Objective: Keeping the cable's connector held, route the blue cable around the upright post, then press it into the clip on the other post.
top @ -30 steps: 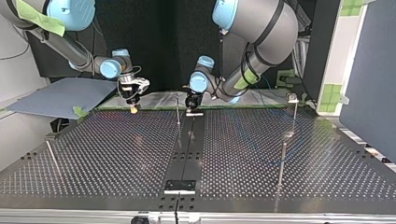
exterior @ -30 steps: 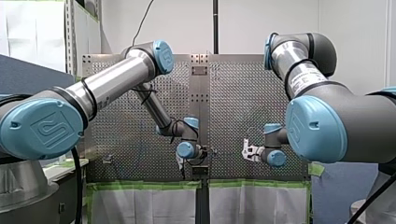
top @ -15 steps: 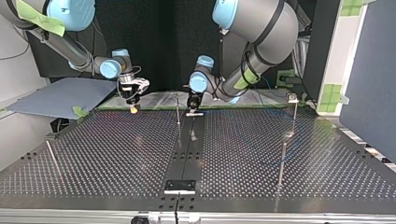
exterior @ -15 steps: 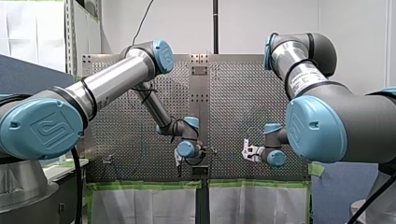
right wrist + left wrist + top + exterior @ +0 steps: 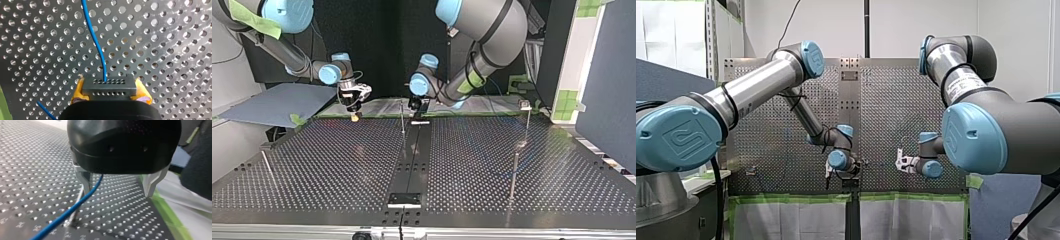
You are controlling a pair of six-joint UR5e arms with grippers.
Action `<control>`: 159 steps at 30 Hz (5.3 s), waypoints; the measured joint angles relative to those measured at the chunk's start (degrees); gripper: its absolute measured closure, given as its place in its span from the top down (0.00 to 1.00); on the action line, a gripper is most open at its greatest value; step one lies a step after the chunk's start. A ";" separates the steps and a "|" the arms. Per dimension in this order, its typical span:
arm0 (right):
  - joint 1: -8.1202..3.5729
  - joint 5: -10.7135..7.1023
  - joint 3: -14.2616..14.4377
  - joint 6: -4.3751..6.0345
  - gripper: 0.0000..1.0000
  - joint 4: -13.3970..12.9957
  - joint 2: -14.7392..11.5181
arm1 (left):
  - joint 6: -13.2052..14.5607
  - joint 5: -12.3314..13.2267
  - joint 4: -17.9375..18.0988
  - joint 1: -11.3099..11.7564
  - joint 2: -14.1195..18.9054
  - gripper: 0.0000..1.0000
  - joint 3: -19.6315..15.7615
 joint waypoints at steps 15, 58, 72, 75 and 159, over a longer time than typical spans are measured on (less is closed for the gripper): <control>-0.26 -0.13 -0.02 0.00 0.00 0.20 0.00 | -2.07 -2.42 -1.03 -0.67 2.72 1.00 -2.99; -0.54 -0.13 -0.02 0.51 0.00 0.34 0.15 | -4.23 -2.90 8.70 -4.10 5.81 1.00 -10.96; -0.59 -0.23 0.01 0.72 0.00 0.51 0.17 | -2.60 -6.21 8.70 -5.05 8.46 1.00 -13.38; -0.61 -0.25 0.02 0.95 0.00 0.59 0.17 | -2.70 -7.62 10.36 -5.55 10.26 1.00 -15.16; -1.33 -0.78 0.05 2.03 0.00 1.26 0.26 | -12.00 -14.61 16.59 -6.92 53.35 1.00 -53.24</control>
